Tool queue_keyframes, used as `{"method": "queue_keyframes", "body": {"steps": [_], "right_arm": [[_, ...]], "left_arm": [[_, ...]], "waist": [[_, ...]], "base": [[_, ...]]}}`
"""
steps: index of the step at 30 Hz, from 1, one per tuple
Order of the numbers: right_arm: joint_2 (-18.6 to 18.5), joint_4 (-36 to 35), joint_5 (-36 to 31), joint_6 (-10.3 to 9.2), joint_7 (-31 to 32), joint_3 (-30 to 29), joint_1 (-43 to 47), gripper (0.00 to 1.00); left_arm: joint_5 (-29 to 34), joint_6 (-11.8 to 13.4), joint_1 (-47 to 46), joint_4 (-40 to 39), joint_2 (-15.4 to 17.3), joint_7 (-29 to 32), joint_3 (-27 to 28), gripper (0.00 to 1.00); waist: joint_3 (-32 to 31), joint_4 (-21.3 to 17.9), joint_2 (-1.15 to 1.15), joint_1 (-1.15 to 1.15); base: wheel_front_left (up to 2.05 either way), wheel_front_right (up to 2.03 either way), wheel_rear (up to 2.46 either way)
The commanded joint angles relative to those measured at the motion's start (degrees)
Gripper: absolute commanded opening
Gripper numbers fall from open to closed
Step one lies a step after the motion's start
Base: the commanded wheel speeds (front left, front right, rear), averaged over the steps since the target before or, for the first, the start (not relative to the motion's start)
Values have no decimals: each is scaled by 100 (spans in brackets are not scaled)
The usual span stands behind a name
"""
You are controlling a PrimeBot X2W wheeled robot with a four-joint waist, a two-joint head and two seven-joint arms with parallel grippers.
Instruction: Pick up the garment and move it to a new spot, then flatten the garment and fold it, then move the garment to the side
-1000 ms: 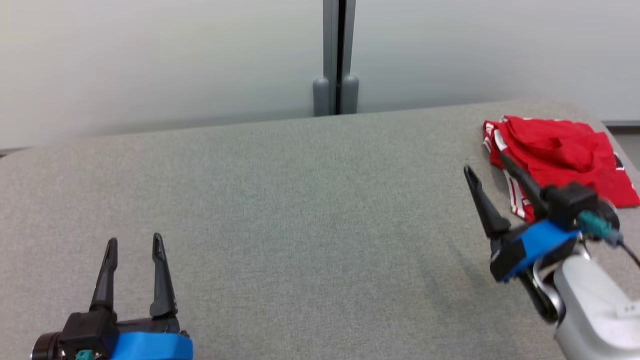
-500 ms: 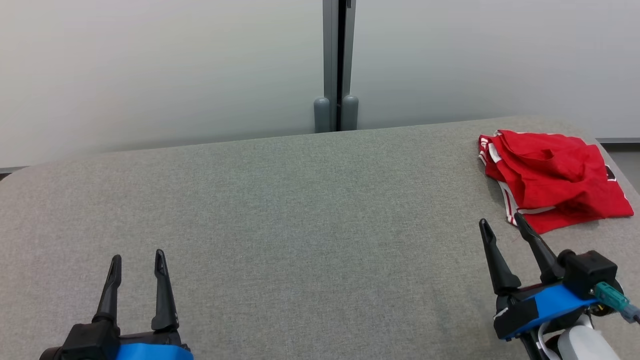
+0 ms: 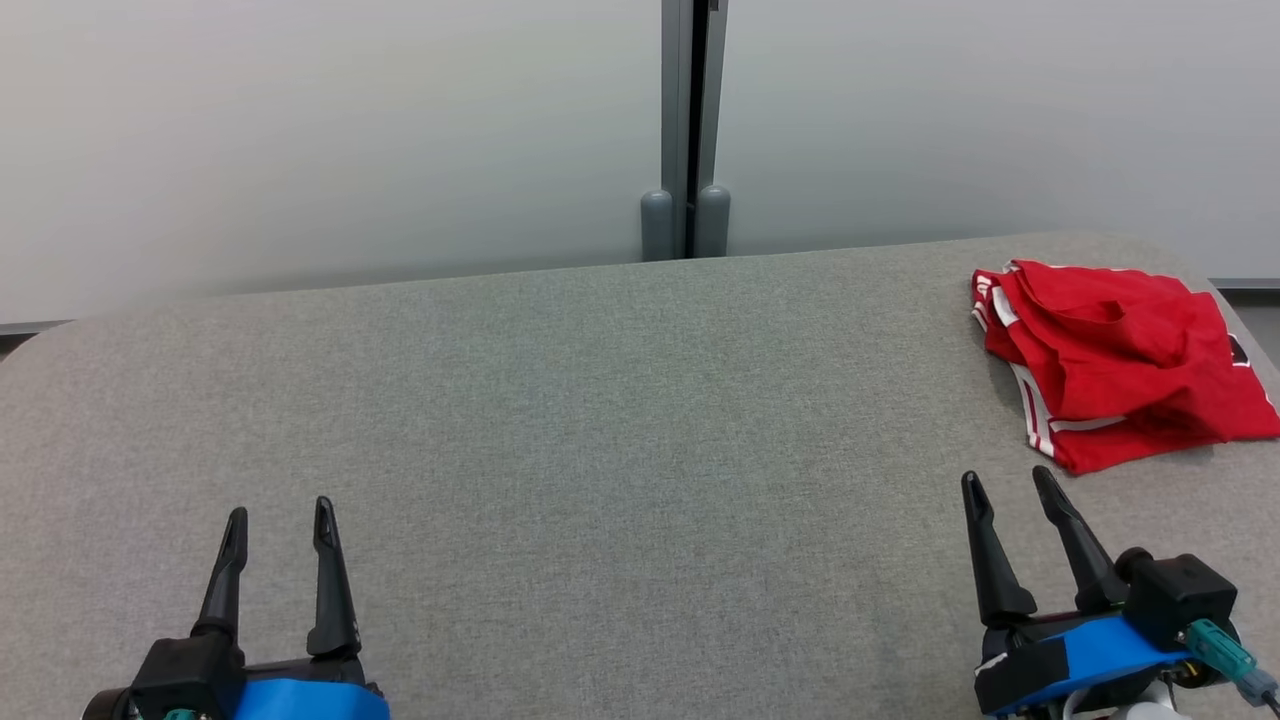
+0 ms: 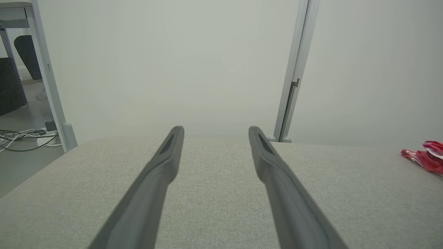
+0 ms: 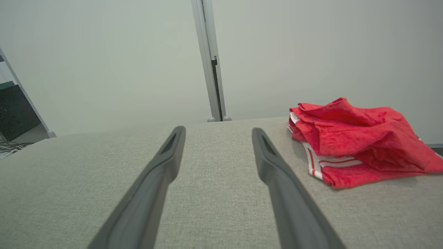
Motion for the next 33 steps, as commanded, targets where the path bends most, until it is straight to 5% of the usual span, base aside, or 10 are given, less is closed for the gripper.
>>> {"method": "queue_keyframes", "body": {"steps": [1, 27, 28, 33], "right_arm": [[21, 5, -30, 1, -15, -42, 74, 100], [216, 73, -87, 1, -15, -41, 111, 100], [207, 75, -74, 0, 0, -38, 34, 0], [216, 242, 126, 0, 82, -64, 68, 0]], "left_arm": [[51, 11, -101, 19, -2, -11, -11, 100], [116, 49, -167, 177, -4, -11, 0, 100], [105, 50, -88, 177, 0, 1, -10, 0], [-104, 38, -65, 409, -17, 121, 38, 0]], "waist": [[3, 11, 0, 0], [9, 58, 0, 0], [9, 58, 0, 0], [8, 60, 0, 0]], "base": [[0, 0, 0], [0, 0, 0], [0, 0, 0], [0, 0, 0]]}}
